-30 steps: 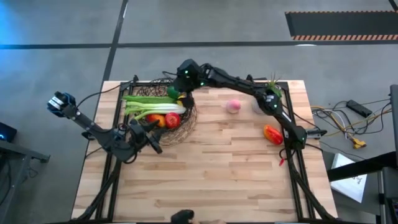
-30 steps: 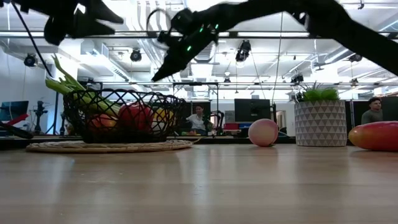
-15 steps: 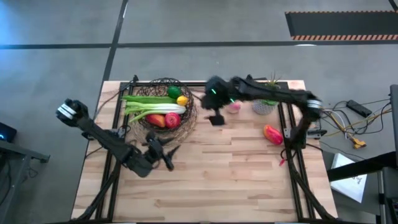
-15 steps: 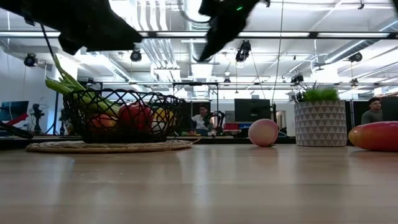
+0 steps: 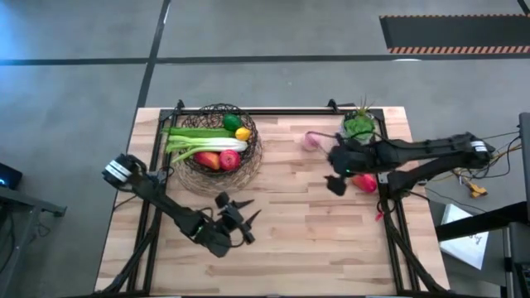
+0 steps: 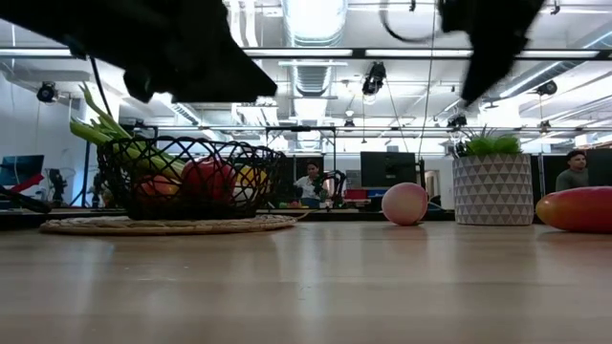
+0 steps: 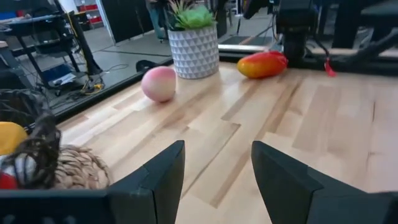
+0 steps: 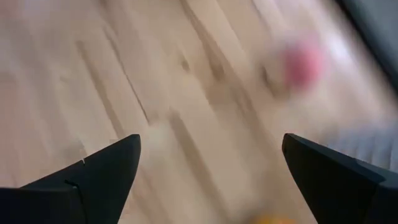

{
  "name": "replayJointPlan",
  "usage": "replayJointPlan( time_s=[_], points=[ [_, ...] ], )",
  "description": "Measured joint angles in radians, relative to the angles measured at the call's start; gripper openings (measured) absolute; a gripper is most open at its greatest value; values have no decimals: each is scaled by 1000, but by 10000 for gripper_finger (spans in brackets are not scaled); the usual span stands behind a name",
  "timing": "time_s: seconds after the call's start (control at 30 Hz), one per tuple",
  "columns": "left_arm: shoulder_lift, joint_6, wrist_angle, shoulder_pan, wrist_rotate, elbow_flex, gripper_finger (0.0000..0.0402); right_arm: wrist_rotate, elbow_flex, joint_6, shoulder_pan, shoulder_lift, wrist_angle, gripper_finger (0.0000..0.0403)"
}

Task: Build produce basket
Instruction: Put the orange mango into the black mesh basket

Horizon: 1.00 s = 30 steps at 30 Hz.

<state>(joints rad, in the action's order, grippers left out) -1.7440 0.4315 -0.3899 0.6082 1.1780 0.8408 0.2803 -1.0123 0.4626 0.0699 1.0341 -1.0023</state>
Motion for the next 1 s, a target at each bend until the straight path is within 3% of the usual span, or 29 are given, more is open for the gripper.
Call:
replayJointPlan(
  time_s=[0.13, 0.33, 0.77, 1.0],
  points=[
    [-55, 4, 2, -3, -22, 28, 171, -82, 77, 264, 0, -52, -171, 382],
    [-94, 7, -13, -12, -57, 41, 171, -74, 153, 407, -5, -41, -304, 382],
    [-97, 7, -29, -19, -105, 39, 171, -7, 217, 367, -104, 178, -320, 379],
    [-97, 7, -31, -19, -106, 40, 171, -77, 244, 235, -159, 324, -272, 379]
  ],
)
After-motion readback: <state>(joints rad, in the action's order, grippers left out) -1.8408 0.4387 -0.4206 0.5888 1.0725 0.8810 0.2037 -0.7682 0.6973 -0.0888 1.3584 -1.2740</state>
